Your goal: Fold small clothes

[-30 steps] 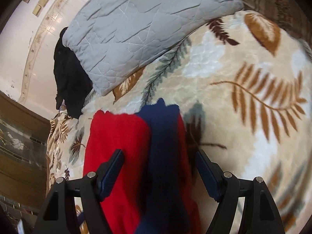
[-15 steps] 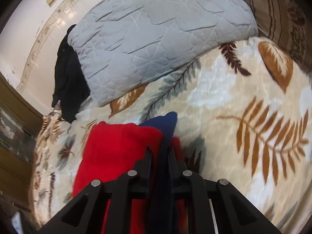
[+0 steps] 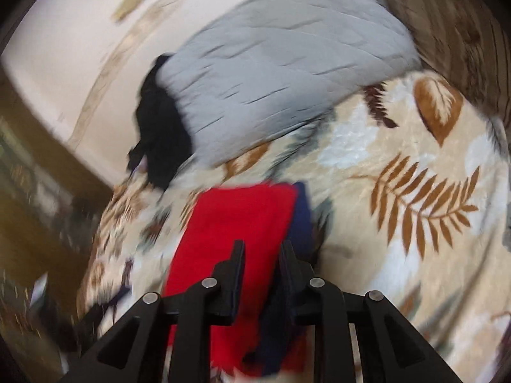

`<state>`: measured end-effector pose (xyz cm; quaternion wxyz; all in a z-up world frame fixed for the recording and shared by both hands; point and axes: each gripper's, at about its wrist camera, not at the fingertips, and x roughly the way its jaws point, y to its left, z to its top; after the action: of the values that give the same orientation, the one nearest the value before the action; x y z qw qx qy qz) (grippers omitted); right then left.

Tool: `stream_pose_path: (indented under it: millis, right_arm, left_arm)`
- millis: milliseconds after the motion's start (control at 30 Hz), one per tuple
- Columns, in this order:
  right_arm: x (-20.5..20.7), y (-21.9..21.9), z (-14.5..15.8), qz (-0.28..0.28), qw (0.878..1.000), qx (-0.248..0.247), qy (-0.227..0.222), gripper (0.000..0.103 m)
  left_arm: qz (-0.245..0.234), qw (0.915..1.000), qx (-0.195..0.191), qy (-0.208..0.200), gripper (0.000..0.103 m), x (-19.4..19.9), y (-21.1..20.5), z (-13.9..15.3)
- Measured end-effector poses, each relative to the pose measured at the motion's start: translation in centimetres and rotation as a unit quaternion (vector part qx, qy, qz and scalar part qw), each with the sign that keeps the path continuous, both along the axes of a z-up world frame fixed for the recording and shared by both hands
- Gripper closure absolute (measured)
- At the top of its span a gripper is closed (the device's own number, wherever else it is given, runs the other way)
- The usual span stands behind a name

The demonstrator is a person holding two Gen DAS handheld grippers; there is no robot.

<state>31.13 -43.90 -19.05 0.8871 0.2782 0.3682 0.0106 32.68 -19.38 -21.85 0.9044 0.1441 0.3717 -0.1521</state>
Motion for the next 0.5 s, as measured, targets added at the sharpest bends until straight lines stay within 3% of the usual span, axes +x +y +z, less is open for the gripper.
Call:
stream_pose_path:
  millis: [100,167,267,300,367,433,500]
  right_arm:
    - [-2.0,4.2,0.3,0.032,0.998,-0.058,0.006,0.078]
    - [-1.9,6.4,-0.9,0.038,0.995,-0.089,0.039,0.078]
    - [-0.7,7.6,-6.0,0.025,0.980,-0.118,0.159,0.079]
    - [-0.8,7.4,-7.2,0.018,0.979,-0.110,0.171,0.079]
    - [-1.8,7.4,-5.6,0.011,0.982,-0.113,0.148,0.078]
    - [-4.3,7.4,-2.3,-0.012,0.993,-0.091,0.079,0.078]
    - [-6.7,8.1,0.0,-0.038,0.993,-0.101,0.050,0.078]
  left_arm:
    - [-0.008,0.9983,0.046,0.035,0.033,0.8,-0.4,-3.7]
    - [-0.007,0.9959,0.067,0.060,0.033,1.1,-0.5,-5.9]
    - [-0.004,0.9956,0.033,0.088,0.033,1.4,1.0,-5.3]
    - [-0.003,0.9959,0.028,0.086,0.033,1.1,1.7,-4.3]
    - [-0.002,0.9982,0.010,0.060,0.033,0.2,2.6,-2.1]
    - [-0.006,0.9992,-0.011,0.037,0.033,-1.2,3.1,0.1]
    - [-0.006,0.9997,-0.023,0.012,0.029,-2.7,3.6,2.6]
